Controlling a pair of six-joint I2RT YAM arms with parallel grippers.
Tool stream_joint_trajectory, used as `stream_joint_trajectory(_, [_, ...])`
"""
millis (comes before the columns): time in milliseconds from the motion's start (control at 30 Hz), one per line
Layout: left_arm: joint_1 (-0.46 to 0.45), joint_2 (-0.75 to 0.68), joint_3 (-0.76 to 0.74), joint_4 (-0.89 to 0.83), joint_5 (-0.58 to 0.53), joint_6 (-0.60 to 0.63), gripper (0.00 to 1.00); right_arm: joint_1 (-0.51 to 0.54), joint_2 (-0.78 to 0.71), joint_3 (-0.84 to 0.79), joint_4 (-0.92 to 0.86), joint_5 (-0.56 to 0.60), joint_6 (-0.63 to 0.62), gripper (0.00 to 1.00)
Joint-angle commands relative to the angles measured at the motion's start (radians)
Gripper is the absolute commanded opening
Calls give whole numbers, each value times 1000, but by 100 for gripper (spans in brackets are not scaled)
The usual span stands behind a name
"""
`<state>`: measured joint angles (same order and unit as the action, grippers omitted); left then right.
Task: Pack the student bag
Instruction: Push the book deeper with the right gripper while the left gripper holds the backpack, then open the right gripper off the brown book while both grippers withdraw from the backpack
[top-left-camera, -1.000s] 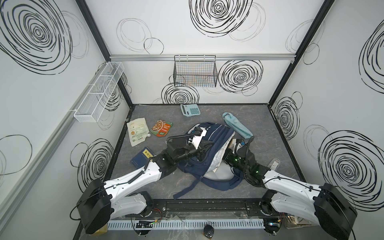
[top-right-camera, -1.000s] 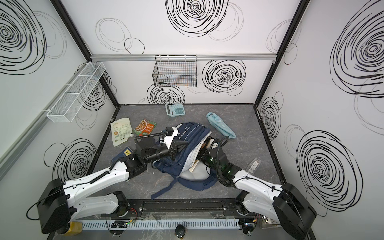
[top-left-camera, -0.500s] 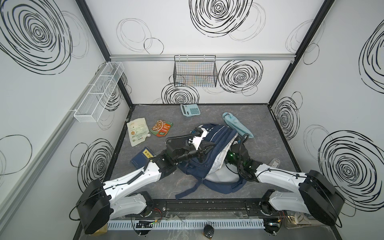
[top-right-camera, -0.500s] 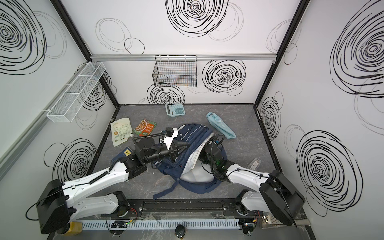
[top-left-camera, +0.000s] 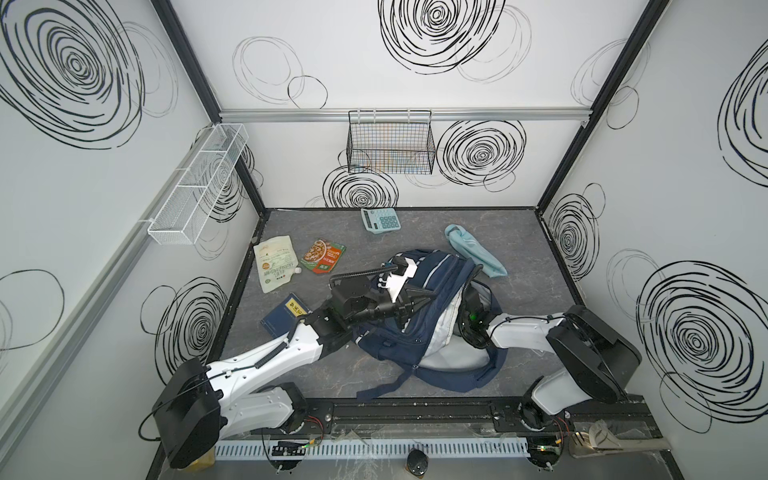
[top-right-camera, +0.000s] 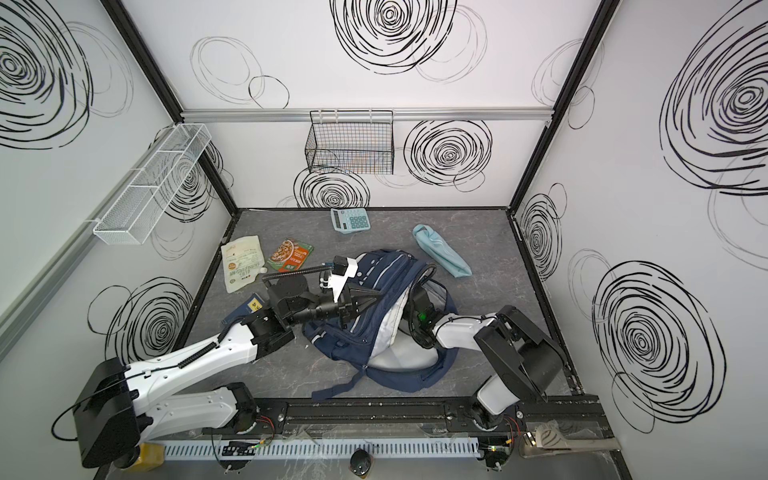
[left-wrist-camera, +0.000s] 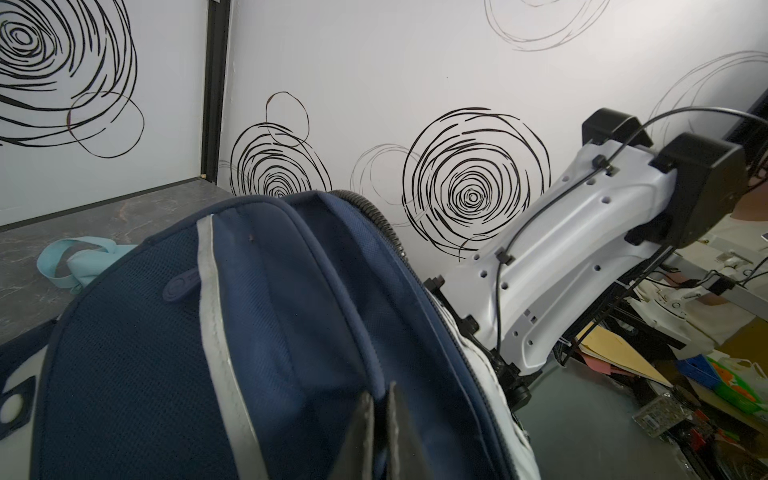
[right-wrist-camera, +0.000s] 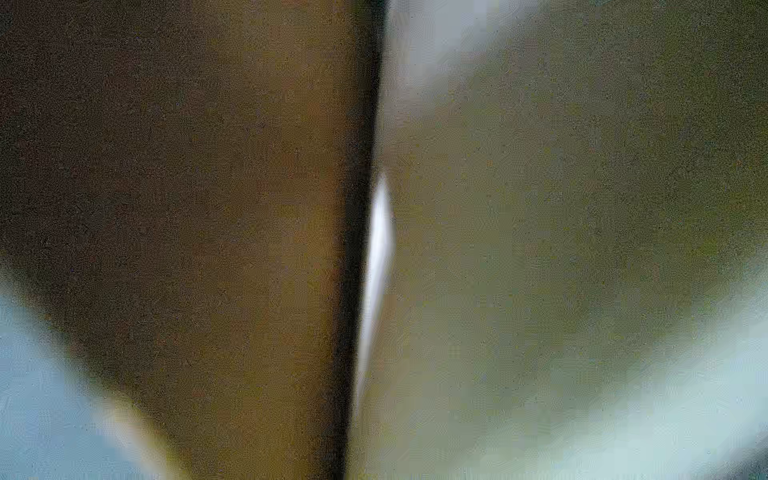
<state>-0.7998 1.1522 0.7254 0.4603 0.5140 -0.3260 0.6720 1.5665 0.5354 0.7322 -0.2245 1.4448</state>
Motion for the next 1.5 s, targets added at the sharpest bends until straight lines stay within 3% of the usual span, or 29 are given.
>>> stream_joint_trajectory(0, [0,-31,69,222,119,27,0,-32,44,47,119,-68,20,3])
stream_joint_trajectory(267, [34,9,94,238,262,-36,0,-67,133,64,128,-101,-15,3])
stream_joint_trajectory(467, [29,21,97,248,316,-49,0,-68,211,117,186,-185,-40,17])
stream_joint_trajectory(700, [30,37,97,259,333,-68,0,-76,258,133,212,-263,-58,23])
stream_joint_trajectory(767, [34,30,95,243,309,-50,0,-89,225,109,181,-240,-76,33])
stream_joint_trajectory(867, [50,19,94,228,263,-29,0,-117,139,83,57,-186,-141,60])
stream_joint_trajectory(967, [78,22,94,220,225,-26,0,-143,43,66,-67,-120,-213,75])
stream_joint_trajectory(1133, [104,41,113,143,171,30,0,-186,-89,30,-186,-100,-289,87])
stream_joint_trajectory(1467, [116,118,142,36,13,96,0,-215,-369,-54,-392,-73,-376,91])
